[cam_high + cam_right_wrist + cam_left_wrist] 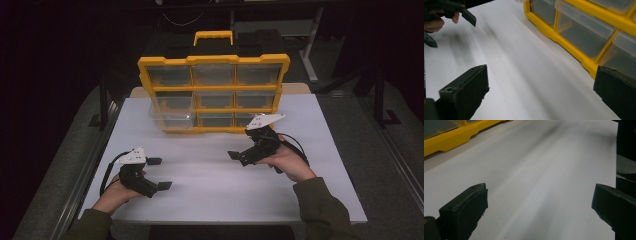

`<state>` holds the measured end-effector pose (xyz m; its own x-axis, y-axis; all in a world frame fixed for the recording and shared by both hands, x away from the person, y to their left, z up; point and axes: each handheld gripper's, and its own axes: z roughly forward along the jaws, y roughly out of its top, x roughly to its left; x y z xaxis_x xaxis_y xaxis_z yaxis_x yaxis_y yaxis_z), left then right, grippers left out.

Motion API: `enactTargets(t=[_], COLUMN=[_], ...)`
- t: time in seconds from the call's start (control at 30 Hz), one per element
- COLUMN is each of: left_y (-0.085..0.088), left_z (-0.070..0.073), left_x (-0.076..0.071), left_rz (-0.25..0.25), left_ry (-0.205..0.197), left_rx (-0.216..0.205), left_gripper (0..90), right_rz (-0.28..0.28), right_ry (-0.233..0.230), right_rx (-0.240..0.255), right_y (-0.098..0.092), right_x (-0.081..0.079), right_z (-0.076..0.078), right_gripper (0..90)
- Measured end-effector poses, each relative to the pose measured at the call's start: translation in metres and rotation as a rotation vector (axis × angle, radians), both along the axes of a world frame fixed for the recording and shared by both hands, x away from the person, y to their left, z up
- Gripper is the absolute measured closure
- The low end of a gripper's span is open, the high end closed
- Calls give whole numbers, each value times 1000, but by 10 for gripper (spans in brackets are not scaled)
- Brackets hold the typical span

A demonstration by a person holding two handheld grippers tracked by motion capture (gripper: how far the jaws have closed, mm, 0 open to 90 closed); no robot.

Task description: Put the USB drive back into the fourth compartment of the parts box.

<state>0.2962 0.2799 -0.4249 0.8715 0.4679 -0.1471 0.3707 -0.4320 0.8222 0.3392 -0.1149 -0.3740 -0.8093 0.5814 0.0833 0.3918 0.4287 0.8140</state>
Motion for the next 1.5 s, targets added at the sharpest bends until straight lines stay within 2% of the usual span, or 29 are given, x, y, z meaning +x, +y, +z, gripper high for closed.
enactTargets(t=[0.27, 0.33, 0.57, 0.67, 0.8, 0.93, 0.97, 1.27, 1.43, 1.47, 1.5], left_y=[0, -1, -3, -3, -3, -2, -2, -1, -2, -3, -3], left_z=[0, 0, 0, 0, 0, 1, 1, -1, -6, -11, -11], left_x=[0, 0, -1, -1, -2, -2, -2, -2, -2, -1, -1], left_rz=[0, -4, -12, -12, -11, -11, -12, -7, -10, -11, -11], left_ry=[3, 0, -2, -3, -2, -3, -4, -2, 3, 13, 13], left_rx=[1, 4, 8, 7, 6, 5, 9, 15, 46, 81, 81], left_gripper=[0, 0, 0, 0, 0, 0, 0, 0, 0, 0, 0], right_rz=[-20, -38, -46, -47, -54, -60, -64, -81, -91, -103, -103], right_ry=[8, 6, 12, 13, 22, 33, 31, 38, 31, 32, 32], right_rx=[-2, 18, 21, 15, 21, 26, 25, 43, 14, -10, -10], right_y=[-15, -24, -40, -42, -56, -61, -68, -83, -88, -88, -88], right_x=[-11, -16, -27, -28, -37, -40, -45, -51, -55, -54, -54], right_z=[-17, -24, -42, -44, -56, -60, -66, -78, -84, -87, -87], right_gripper=[0, 0, 0, 0, 0, 0, 0, 0, 0, 0, 0])
